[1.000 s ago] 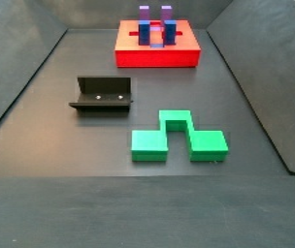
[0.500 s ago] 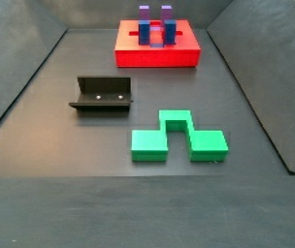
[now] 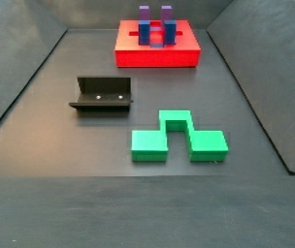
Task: Pick up the yellow object. Move up. Move to above the board. Insert the yellow object.
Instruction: Insert the yellow object.
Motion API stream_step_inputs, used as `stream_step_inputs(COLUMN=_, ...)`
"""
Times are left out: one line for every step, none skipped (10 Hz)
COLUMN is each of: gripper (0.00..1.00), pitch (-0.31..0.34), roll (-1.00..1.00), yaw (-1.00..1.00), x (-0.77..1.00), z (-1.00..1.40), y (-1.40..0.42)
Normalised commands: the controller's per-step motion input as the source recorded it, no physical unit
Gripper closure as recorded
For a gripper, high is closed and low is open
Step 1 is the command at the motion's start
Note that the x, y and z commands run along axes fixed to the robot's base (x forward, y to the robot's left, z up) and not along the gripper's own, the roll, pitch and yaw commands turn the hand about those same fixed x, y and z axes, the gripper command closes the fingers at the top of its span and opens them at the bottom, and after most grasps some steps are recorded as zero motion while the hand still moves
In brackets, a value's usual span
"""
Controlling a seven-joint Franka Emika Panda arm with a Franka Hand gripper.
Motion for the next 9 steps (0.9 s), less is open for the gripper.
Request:
stream_step_inputs(gripper=1.00, pitch=0.000, roll=0.00, yaw=0.00, x=0.00, z=0.00, y=-0.02)
stream_step_inputs(gripper=1.00, pitch=0.049, roll=0.07, yaw=0.07, x=0.34, z=0.00, y=-0.20)
stream_step_inputs(gripper=1.00, pitch=-0.126, roll=-0.06, yaw=0.01, x=0.47, z=-0.44, y=-0.37)
stream_step_inputs(gripper=1.00, pitch=-0.223, roll=-0.12, yaw=0.00, x=0.58, z=-0.75, y=-0.23)
stream_step_inputs(gripper=1.00, pitch=-0.210, roll=-0.07, yaw=0.00, x=0.79, z=-0.84, y=-0.17)
stream_step_inputs(gripper=1.00, pitch=-0.181, roll=-0.03, yaw=0.00, x=0.85, z=-0.81, y=-0.08)
stream_step_inputs(gripper=1.00, pitch=-0.086, roll=0.06, yaw=0.09, x=0.44, z=-0.74, y=0.00)
stream_step_inputs(gripper=1.00, pitch=-0.034, roll=0.12, yaw=0.17, x=0.14, z=-0.67, y=0.00)
stream_step_inputs(gripper=1.00, pitch=0.000, roll=0.16, yaw=0.20, x=0.12, z=-0.73, y=-0.04)
